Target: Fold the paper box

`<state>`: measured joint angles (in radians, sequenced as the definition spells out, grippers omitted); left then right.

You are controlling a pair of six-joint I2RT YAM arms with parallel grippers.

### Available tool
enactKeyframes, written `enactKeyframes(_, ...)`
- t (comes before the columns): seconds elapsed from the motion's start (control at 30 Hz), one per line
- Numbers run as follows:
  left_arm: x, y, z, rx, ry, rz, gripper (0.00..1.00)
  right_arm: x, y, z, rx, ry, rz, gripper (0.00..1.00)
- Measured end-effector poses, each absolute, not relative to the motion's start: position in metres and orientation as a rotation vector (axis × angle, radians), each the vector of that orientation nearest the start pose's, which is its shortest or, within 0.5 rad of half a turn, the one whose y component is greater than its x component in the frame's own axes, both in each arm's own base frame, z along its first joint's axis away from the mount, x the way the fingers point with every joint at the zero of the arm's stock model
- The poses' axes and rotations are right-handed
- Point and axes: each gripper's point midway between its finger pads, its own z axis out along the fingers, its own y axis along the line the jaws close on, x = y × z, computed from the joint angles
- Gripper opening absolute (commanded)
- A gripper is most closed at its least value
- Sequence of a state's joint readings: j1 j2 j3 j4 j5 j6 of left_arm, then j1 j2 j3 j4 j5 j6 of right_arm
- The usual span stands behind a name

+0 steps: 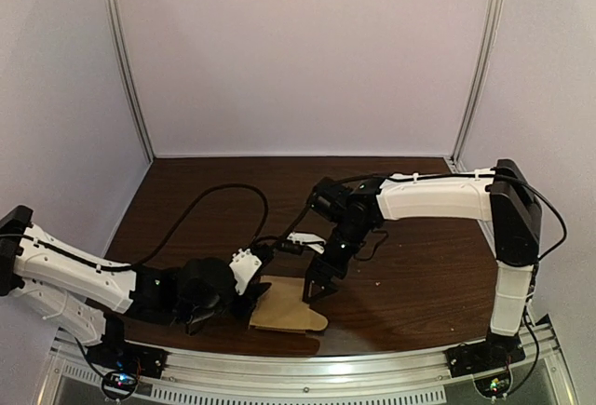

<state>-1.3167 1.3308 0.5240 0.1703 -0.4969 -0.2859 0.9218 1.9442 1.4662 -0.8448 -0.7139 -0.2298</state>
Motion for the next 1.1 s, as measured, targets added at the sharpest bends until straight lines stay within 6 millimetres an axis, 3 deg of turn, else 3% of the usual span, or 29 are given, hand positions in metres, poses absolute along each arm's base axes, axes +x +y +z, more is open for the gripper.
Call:
enactKeyframes(0.13,0.166,-0.317,0.147,0.749,1.894,-0.505,0.35,0.164,0.390,0.093,-1.690,2.422,1.113,0.88)
enactKeyframes(0.27,0.162,-0.318,0.165,0.740,1.858,-0.560,0.33,0.169,0.384,0.088,-1.675,2.447,1.049,0.88)
enactKeyframes(0.47,0.144,-0.324,0.141,0.846,1.939,-0.628,0.30,0.174,0.384,0.086,-1.660,2.449,1.006,0.88)
enactKeyframes(0.7,0.128,-0.318,0.109,0.917,2.029,-0.663,0.28,0.175,0.383,0.083,-1.655,2.458,0.989,0.89)
enactKeyframes(0.87,0.122,-0.321,0.072,1.000,2.108,-0.615,0.24,0.175,0.382,0.082,-1.650,2.460,0.985,0.93)
enactKeyframes(1.1,0.130,-0.327,0.075,0.968,2.080,-0.590,0.22,0.166,0.380,0.086,-1.653,2.461,1.025,0.98)
